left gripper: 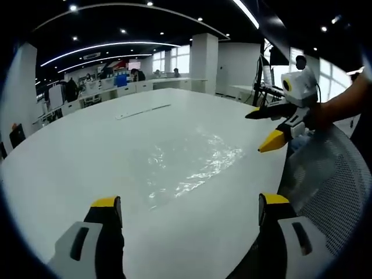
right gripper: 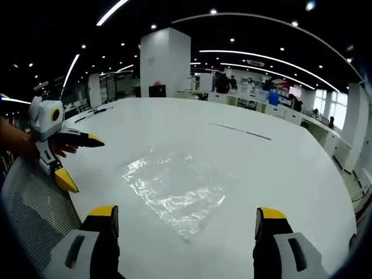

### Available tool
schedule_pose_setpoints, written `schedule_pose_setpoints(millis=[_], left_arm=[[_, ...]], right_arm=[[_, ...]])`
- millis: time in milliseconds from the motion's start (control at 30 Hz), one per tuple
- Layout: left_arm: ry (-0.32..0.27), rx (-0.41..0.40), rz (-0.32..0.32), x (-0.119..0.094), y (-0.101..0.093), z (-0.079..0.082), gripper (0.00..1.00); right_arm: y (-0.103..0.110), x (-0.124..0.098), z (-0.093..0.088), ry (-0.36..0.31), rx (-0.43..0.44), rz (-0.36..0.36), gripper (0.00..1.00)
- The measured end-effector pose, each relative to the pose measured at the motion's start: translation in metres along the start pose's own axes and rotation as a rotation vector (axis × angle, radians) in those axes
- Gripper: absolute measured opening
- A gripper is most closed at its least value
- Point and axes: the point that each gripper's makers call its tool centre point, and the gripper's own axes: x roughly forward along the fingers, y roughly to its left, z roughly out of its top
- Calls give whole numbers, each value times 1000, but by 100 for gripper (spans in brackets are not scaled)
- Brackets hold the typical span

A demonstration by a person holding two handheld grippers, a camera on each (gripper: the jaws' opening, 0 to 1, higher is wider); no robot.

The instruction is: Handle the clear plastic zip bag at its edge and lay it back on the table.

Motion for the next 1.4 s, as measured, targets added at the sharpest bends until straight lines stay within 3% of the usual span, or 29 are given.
schedule_pose_setpoints(millis=[467,1067,1400], left_arm=[[3,9,8,-2,1,-1,97],[1,28,18,-3,2,0,96],[0,47,16,-4,1,1,96]], right_arm=[[4,-1,-3,8,-9,11,98],[4,0,6,-39,-3,19,95],[9,0,3,-14,-23,37,92]])
